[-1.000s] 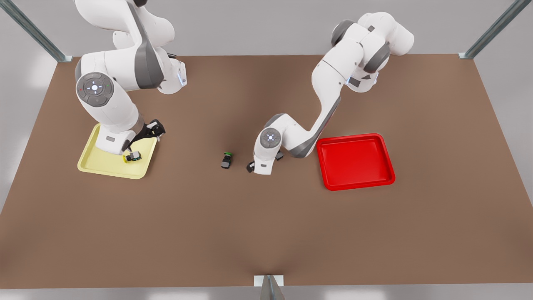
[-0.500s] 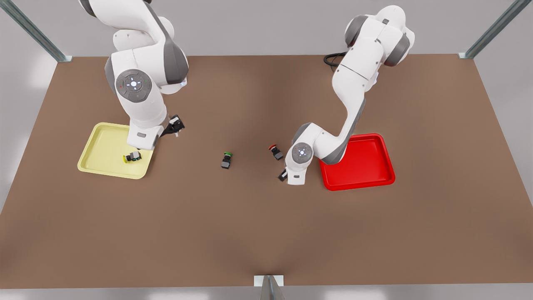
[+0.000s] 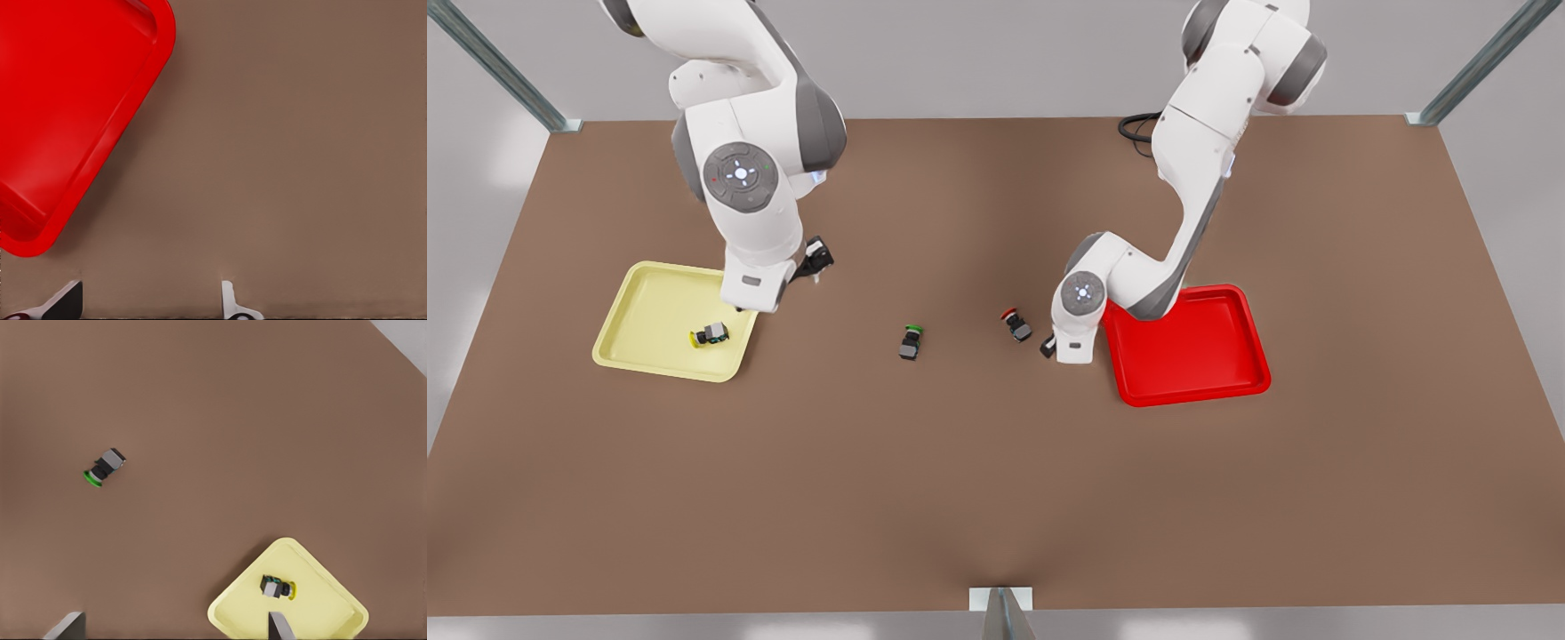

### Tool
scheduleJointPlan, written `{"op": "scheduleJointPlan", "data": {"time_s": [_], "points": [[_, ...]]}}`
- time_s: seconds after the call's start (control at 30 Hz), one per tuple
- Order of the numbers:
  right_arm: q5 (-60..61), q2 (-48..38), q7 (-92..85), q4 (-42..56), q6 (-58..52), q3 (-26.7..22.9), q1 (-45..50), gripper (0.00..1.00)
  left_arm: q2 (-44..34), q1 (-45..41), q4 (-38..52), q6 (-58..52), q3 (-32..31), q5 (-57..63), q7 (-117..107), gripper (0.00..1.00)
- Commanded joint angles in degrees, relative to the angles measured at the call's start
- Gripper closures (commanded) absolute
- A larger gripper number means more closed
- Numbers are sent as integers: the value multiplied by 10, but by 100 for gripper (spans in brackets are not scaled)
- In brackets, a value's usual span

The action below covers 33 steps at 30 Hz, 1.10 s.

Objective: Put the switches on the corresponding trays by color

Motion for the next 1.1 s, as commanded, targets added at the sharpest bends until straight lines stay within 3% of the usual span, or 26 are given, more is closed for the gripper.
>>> {"op": "scheduleJointPlan", "data": {"time_s": [0.0, 0.13, 0.37, 1.07], "points": [[0, 0, 0, 0, 0, 0, -1, 0, -11, 0, -14, 1, 0, 4, 1, 0], [-4, 2, 0, -1, -2, 0, 0, 0, -47, -10, -67, 24, -1, 2, -4, 0], [-4, 2, 0, -2, -3, 1, -1, 0, -16, -51, -57, 80, 0, -32, -10, 0], [-4, 18, 1, -4, -11, 0, -1, 0, 77, -70, 11, 149, 3, -42, -8, 0]]}}
